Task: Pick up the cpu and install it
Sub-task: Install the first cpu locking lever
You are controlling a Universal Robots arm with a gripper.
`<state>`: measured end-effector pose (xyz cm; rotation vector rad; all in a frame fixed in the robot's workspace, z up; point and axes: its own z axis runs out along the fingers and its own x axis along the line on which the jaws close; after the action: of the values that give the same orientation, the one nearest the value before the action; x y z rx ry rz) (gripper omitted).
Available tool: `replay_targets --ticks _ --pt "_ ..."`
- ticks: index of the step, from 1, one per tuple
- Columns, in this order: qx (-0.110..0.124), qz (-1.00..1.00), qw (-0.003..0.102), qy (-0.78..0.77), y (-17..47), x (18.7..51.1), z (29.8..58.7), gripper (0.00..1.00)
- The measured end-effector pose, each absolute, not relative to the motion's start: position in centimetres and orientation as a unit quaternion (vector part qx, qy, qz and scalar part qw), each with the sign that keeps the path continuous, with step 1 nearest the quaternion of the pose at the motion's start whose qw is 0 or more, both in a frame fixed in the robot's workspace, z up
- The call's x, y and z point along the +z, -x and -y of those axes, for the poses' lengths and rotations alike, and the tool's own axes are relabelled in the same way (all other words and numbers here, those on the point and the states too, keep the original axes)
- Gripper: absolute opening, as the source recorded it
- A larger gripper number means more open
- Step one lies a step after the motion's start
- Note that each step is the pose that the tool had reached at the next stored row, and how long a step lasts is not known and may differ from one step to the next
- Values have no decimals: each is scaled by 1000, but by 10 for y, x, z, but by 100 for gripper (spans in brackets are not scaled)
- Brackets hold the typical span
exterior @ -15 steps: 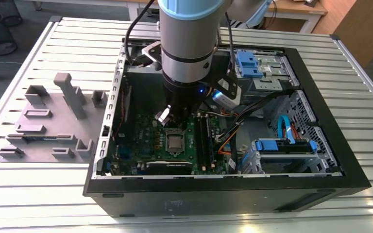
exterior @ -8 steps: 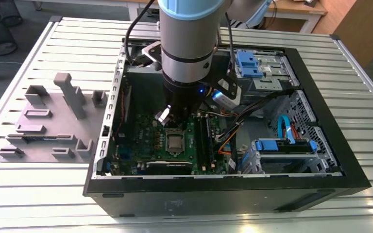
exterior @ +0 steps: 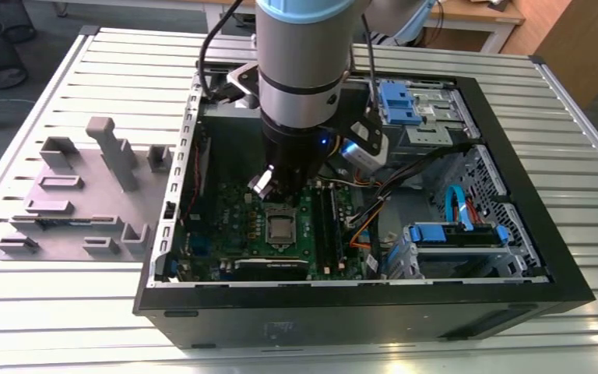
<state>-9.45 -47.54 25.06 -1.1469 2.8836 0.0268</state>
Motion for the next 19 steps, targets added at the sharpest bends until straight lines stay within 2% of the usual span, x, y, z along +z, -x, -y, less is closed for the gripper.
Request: replay_targets --ticks 19 --pt "9 -929 19 370 94 261 475 11"
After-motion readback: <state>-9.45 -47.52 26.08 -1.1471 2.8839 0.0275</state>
